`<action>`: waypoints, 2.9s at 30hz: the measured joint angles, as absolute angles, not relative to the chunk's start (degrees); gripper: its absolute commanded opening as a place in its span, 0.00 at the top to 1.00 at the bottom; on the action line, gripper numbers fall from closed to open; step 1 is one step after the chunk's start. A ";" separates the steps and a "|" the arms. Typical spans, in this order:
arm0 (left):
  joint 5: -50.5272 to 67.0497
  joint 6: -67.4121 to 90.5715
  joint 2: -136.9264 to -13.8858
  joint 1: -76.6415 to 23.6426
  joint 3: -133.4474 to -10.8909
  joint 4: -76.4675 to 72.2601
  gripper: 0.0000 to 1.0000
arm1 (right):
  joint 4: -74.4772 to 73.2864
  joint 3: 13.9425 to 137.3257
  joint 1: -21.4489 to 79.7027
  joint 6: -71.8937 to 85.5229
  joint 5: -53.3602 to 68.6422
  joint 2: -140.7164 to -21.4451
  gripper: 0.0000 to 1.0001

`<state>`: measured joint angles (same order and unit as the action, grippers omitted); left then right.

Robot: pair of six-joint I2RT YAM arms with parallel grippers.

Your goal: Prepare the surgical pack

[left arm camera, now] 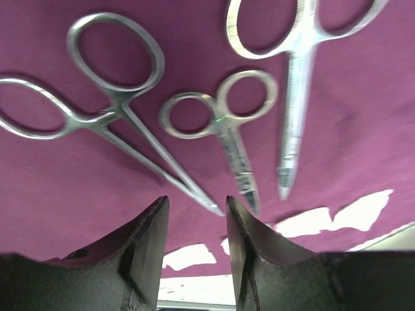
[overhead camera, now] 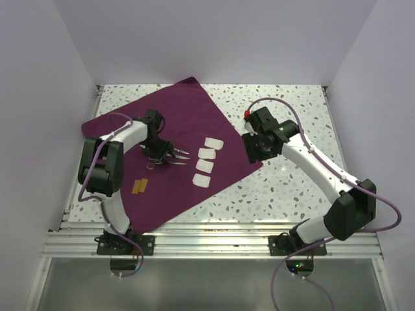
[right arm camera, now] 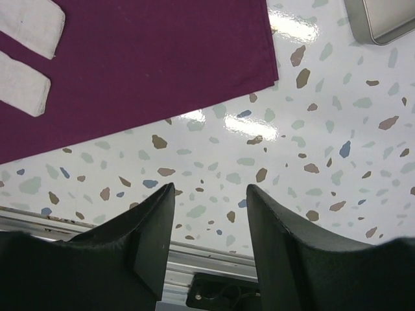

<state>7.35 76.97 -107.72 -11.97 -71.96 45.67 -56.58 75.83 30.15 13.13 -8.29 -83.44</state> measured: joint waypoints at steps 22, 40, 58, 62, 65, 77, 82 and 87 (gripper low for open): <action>4.12 81.58 -111.13 -11.97 -76.62 52.49 0.52 | -53.01 73.56 30.15 9.98 -8.12 -81.28 0.49; 3.14 83.07 -114.52 -12.08 -79.26 55.11 0.73 | -51.83 72.99 30.15 8.97 -7.92 -81.03 0.50; 3.75 83.61 -112.14 -12.56 -76.07 53.32 1.00 | -51.62 72.88 30.15 8.91 -7.84 -80.16 0.50; 4.34 83.90 -108.03 -13.26 -71.61 52.47 1.00 | -51.64 72.90 30.15 8.93 -7.33 -80.27 0.50; 4.29 83.83 -105.84 -13.54 -70.54 52.05 1.00 | -51.62 72.97 30.15 8.97 -6.02 -80.44 0.50; 2.70 80.12 -96.53 -14.66 -65.04 49.52 1.00 | -50.24 73.32 30.15 11.42 5.67 -86.17 0.50; 0.97 76.66 -91.35 -15.27 -62.83 49.04 1.00 | -48.01 74.65 30.15 14.20 14.70 -90.26 0.48; 0.60 74.00 -87.15 -15.84 -57.34 46.81 1.00 | -43.46 77.47 30.87 19.22 25.87 -97.93 0.40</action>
<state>0.60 74.00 -87.15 -15.84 -57.34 46.81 -43.46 77.47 30.87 19.22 25.87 -97.93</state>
